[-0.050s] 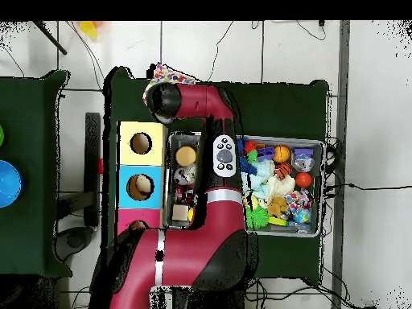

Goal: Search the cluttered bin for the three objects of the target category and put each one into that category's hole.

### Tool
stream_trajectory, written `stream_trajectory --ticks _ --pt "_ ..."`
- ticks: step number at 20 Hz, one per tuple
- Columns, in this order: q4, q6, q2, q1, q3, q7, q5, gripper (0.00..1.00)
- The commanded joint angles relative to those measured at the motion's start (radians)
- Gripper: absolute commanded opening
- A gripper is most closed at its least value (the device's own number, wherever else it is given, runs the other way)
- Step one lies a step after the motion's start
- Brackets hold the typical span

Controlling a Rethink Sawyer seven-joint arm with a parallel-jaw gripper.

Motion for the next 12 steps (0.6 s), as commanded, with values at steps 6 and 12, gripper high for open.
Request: stream_trajectory --ticks 6,12 --pt "0.075 -0.040 0.054 -0.026 0.103 -0.190 -0.034 1.00" --pt "0.073 -0.025 0.055 -0.023 0.097 -0.180 -0.035 0.00"
